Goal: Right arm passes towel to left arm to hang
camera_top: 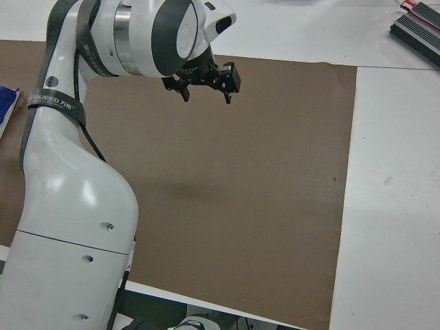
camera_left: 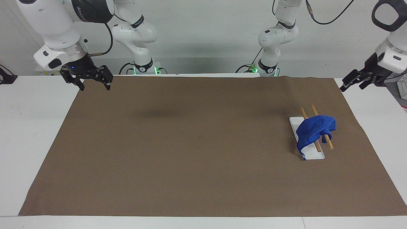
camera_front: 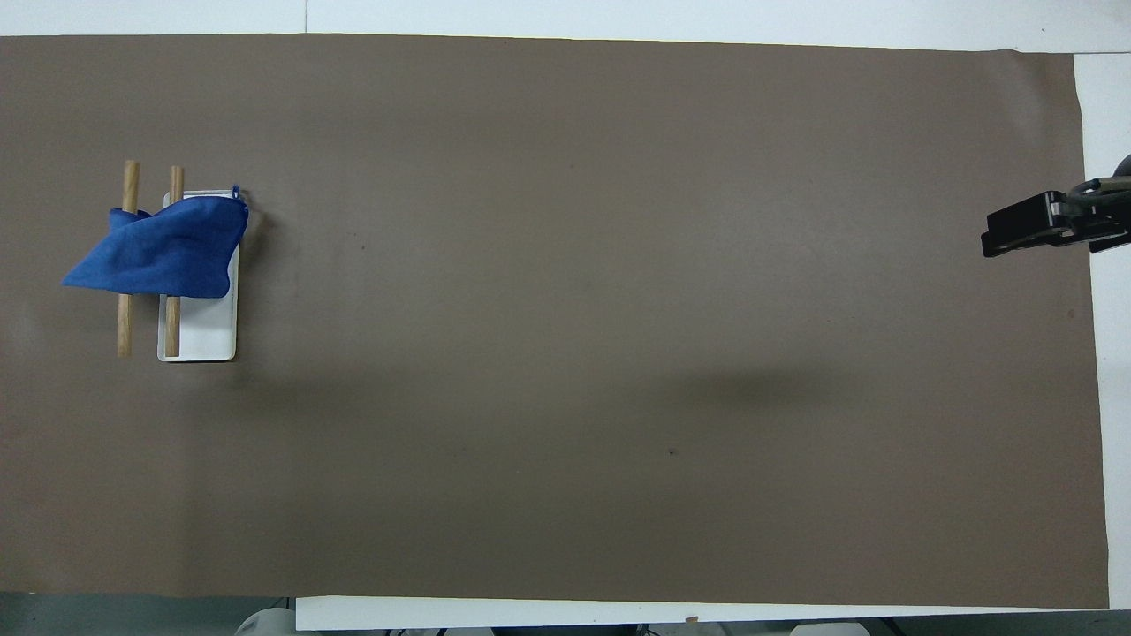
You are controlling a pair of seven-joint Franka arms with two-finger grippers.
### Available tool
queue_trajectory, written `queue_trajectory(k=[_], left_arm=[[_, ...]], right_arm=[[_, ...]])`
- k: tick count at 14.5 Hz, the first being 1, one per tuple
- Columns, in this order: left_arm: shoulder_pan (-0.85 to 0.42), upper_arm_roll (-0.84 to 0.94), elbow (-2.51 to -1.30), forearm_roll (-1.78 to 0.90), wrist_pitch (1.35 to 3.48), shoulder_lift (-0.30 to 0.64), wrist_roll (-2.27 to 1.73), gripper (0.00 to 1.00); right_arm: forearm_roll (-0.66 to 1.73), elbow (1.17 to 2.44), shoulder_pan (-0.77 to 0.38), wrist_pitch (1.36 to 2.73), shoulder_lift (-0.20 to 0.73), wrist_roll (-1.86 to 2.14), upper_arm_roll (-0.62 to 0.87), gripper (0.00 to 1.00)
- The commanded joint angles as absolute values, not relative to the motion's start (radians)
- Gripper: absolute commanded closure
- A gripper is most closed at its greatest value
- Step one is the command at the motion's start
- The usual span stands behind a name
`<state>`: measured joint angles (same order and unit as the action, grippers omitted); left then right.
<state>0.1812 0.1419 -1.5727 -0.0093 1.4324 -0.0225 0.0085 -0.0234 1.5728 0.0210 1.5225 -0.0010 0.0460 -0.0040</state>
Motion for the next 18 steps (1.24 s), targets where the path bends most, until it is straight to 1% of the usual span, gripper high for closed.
queue_trajectory(k=[1,3,7,11,14,18], left_arm=[[0.077,0.126,-1.525,0.04,1.323,0.009,-0.038,0.0],[0.009,0.097,-1.522,0.054,1.304,0.005,-0.046,0.0],[-0.037,-0.017,-1.532,-0.048,1.334,0.017,-0.04,0.0],[-0.04,-0.011,-1.534,-0.046,1.339,-0.001,-0.041,0.0],[-0.048,-0.009,-1.589,-0.041,1.365,-0.023,-0.041,0.0],[-0.048,0.043,-1.586,-0.014,1.373,-0.021,-0.043,0.0]], right_arm=[[-0.02,1.582,0.031,1.513,-0.014,0.044,0.003,0.0],[-0.02,1.582,0.031,1.511,-0.012,0.044,0.003,0.0],[-0.02,1.582,0.031,1.511,-0.014,0.044,0.003,0.0],[-0.02,1.582,0.031,1.511,-0.012,0.044,0.003,0.0],[-0.02,1.582,0.031,1.512,-0.012,0.044,0.003,0.0],[-0.02,1.582,0.031,1.511,-0.012,0.044,0.003,0.0]])
